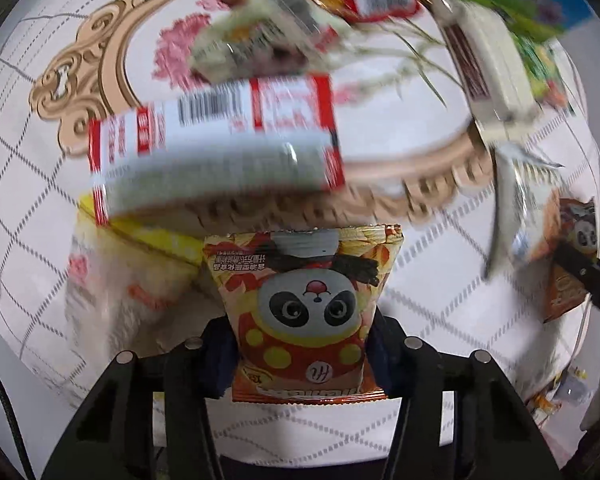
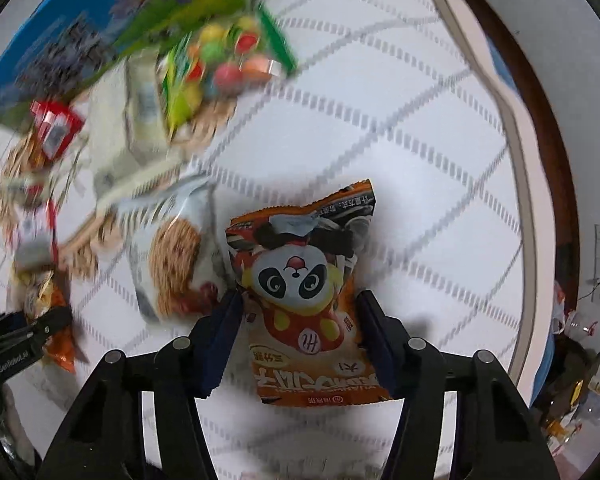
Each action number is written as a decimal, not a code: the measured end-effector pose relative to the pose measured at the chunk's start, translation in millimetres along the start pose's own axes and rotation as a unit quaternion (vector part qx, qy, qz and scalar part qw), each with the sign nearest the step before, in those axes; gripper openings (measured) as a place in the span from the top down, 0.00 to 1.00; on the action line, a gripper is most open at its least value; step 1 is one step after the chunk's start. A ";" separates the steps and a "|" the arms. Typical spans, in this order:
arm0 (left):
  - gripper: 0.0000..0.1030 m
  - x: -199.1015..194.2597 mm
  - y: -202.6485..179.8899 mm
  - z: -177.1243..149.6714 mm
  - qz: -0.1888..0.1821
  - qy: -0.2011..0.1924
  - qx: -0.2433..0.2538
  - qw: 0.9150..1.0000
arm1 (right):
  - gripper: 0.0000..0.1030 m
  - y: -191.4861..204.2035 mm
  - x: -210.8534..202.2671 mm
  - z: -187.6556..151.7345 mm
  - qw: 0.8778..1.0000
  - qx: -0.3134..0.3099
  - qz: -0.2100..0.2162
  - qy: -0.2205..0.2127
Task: Organize snacks
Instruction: 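Grasp a panda orange bag with each tool, then carry both panda bags into the box and open both tools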
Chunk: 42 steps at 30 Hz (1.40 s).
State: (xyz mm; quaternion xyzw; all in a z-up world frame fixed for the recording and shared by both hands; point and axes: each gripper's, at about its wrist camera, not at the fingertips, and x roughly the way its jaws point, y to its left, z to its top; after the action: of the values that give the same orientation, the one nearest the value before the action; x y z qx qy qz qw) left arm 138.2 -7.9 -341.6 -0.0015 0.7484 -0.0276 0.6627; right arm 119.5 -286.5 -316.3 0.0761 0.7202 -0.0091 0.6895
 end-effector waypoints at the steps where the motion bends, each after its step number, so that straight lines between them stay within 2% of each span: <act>1: 0.51 1.1 -1.7 -5.8 -0.003 0.003 0.004 1.000 | 0.40 0.8 1.7 -9.1 1.000 0.000 0.005 0.010; 5: 0.50 18.6 -10.9 -20.6 0.004 0.020 0.025 0.999 | 0.40 3.1 9.9 -37.7 1.000 0.002 0.013 0.028; 8: 0.49 31.0 -13.9 -23.0 0.009 0.023 0.023 0.999 | 0.36 1.3 15.2 -41.9 0.999 0.021 0.013 0.023; 13: 0.51 30.9 -23.4 -26.9 0.010 0.010 0.025 1.000 | 0.37 10.2 22.7 -50.0 0.999 0.025 -0.019 0.007; 15: 0.54 20.5 -22.1 -23.8 0.009 0.004 0.030 1.000 | 0.40 16.7 21.2 -53.8 0.999 0.027 -0.025 -0.004; 18: 0.55 8.6 -28.5 -28.2 0.003 -0.006 0.039 0.999 | 0.45 23.0 10.0 -60.8 0.999 0.045 -0.009 -0.014; 20: 0.55 -4.0 -28.4 -30.0 -0.003 -0.016 0.047 0.999 | 0.47 18.2 0.0 -67.4 0.998 0.065 0.018 -0.015; 26: 0.55 -48.5 -36.0 -30.1 -0.023 -0.060 0.068 0.996 | 0.48 17.9 -34.1 -73.3 0.994 0.080 0.073 -0.036; 29: 0.55 -70.3 -33.1 -27.4 -0.042 -0.075 0.068 0.994 | 0.48 24.3 -53.0 -63.6 0.990 0.080 0.104 -0.047; 33: 0.55 -107.1 -28.6 -15.3 -0.072 -0.098 0.067 0.990 | 0.48 31.7 -90.4 -30.6 0.984 0.071 0.144 -0.073; 35: 0.55 -136.2 -33.4 31.3 -0.083 -0.109 0.064 0.988 | 0.48 38.4 -107.5 -10.8 0.981 0.061 0.161 -0.090; 39: 0.55 -173.7 -34.9 69.7 -0.099 -0.138 0.051 0.984 | 0.48 54.4 -147.1 31.7 0.974 0.036 0.183 -0.126; 42: 0.55 -205.0 -19.2 102.8 -0.099 -0.161 0.039 0.981 | 0.48 68.4 -178.8 65.5 0.968 0.011 0.189 -0.164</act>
State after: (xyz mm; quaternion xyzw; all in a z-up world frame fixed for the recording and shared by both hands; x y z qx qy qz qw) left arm 264.5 -23.2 -149.8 -0.0542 0.6263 -0.1214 0.7681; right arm 199.6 -244.0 -135.4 0.2163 0.5694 0.1012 0.7866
